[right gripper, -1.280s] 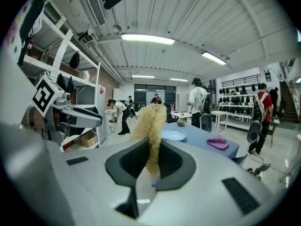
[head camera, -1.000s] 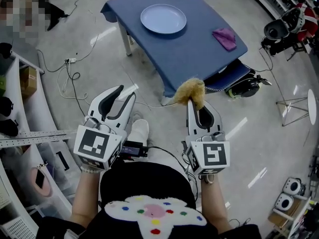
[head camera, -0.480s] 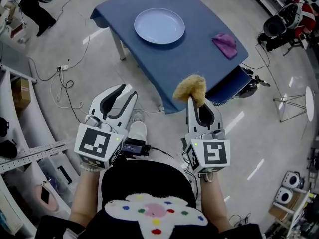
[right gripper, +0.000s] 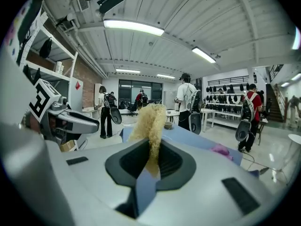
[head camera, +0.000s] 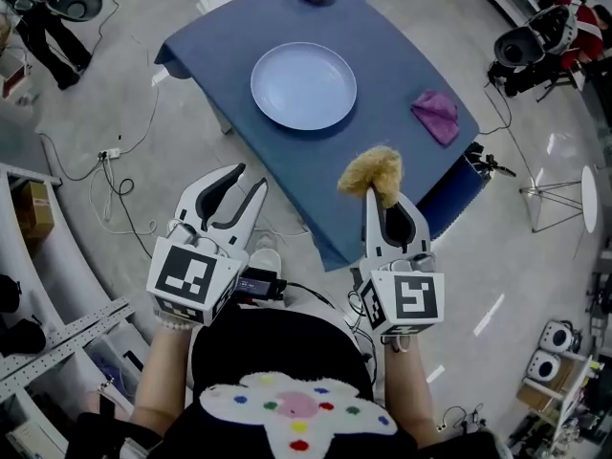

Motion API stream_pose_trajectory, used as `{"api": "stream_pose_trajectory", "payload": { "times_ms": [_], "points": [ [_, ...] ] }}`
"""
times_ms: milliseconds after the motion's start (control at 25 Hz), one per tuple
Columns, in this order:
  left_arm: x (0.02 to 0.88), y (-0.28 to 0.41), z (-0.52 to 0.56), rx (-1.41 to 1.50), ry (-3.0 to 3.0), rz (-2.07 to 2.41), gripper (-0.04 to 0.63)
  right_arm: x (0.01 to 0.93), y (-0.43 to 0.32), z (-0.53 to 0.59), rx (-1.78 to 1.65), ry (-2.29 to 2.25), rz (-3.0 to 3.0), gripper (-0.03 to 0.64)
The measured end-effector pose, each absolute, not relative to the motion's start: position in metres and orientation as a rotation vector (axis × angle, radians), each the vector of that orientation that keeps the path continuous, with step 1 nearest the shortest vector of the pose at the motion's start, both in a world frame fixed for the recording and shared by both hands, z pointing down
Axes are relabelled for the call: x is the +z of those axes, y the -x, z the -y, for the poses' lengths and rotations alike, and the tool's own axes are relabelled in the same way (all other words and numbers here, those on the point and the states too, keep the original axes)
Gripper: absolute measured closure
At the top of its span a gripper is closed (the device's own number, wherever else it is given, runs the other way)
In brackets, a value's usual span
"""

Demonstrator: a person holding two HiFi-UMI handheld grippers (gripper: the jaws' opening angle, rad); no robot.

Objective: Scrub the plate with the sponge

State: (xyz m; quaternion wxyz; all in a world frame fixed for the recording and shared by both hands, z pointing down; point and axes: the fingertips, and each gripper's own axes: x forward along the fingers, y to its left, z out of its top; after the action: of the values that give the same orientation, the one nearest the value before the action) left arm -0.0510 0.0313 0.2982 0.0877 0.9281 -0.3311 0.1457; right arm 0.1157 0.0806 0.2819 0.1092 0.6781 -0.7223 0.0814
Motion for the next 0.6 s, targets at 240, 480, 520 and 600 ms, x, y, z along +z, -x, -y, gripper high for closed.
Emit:
{"api": "stream_pose_trajectory", "payload": {
  "times_ms": [240, 480, 520, 600],
  "points": [
    [0.312, 0.047, 0.017, 0.447, -2.749, 0.901, 0.465, 0.291, -0.118, -0.037, 0.285, -2.043, 2.062, 0.572],
    [0.326, 0.038, 0.048, 0.463, -2.729, 0.837, 0.462, 0.298, -0.122, -0.006, 0.305, -2.051, 2.016, 0.572],
    [0.327, 0.037, 0.052, 0.464, -2.726, 0.832, 0.462, 0.299, -0.122, -0.003, 0.308, -2.048, 2.014, 0.572],
    [0.330, 0.036, 0.059, 0.464, -2.717, 0.826, 0.459, 0.300, -0.121, 0.002, 0.311, -2.039, 2.008, 0.572]
  ]
}}
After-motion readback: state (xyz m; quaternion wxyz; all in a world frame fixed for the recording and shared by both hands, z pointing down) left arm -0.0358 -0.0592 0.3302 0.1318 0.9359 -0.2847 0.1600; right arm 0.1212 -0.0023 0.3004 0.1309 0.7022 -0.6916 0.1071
